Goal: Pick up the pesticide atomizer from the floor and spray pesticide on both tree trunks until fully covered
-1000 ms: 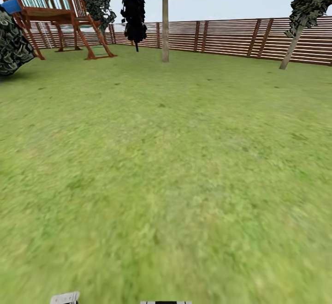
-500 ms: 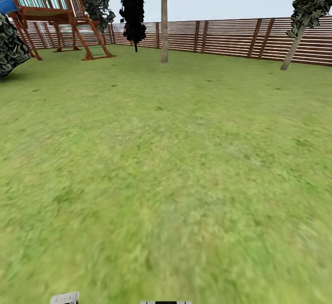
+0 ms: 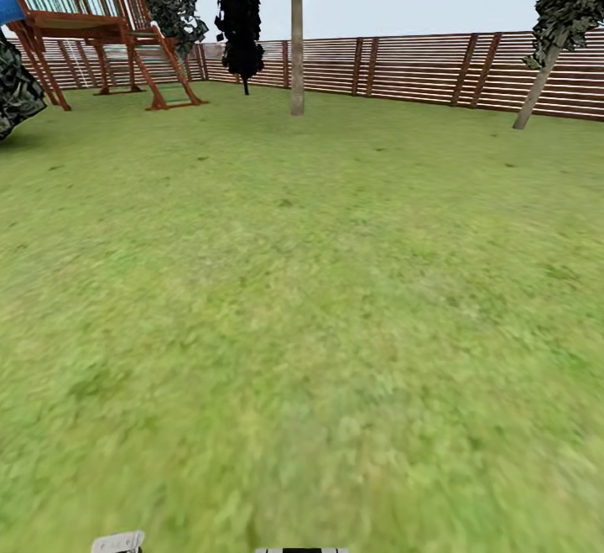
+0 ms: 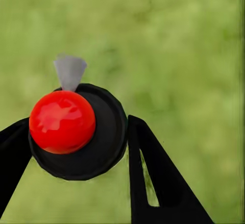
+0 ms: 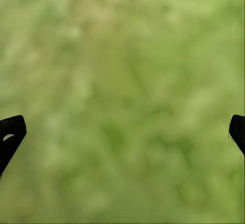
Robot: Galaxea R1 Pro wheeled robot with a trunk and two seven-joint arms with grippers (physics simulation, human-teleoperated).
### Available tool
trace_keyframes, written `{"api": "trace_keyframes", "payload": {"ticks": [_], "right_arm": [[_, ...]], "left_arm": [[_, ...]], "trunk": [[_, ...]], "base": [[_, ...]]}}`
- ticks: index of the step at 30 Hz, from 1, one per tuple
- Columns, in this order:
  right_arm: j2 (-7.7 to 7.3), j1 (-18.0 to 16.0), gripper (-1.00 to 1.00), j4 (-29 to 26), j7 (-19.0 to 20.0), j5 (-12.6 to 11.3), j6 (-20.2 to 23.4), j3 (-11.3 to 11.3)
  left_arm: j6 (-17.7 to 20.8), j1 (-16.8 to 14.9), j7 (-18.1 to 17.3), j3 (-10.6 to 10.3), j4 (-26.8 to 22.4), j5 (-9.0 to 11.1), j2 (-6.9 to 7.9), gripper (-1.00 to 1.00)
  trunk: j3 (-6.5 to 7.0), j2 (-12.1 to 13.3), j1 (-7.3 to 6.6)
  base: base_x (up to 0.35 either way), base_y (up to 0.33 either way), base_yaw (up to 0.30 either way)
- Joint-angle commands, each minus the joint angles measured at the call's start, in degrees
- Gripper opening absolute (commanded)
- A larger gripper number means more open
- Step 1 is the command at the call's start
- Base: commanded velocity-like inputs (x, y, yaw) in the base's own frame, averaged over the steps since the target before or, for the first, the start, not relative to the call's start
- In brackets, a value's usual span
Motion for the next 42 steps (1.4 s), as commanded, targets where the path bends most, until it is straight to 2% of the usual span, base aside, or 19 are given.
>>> {"api": "trace_keyframes", "payload": {"ticks": [1, 42], "right_arm": [[-0.01, 0.0, 1.00, 0.0, 0.4, 0.2, -0.1, -0.5], [-0.01, 0.0, 1.00, 0.0, 0.4, 0.2, -0.1, -0.5]], "left_arm": [[-0.2, 0.0, -0.3, 0.5, 0.0, -0.3, 0.01, -1.00], [-0.2, 0.0, -0.3, 0.5, -0.1, -0.3, 0.10, -1.00]], "trunk": [[-0.04, 0.0, 0.02], [-0.04, 0.0, 0.02]], "base": [[0.332, -0.106, 0.000], [0.337, -0.040, 0.000]]}}
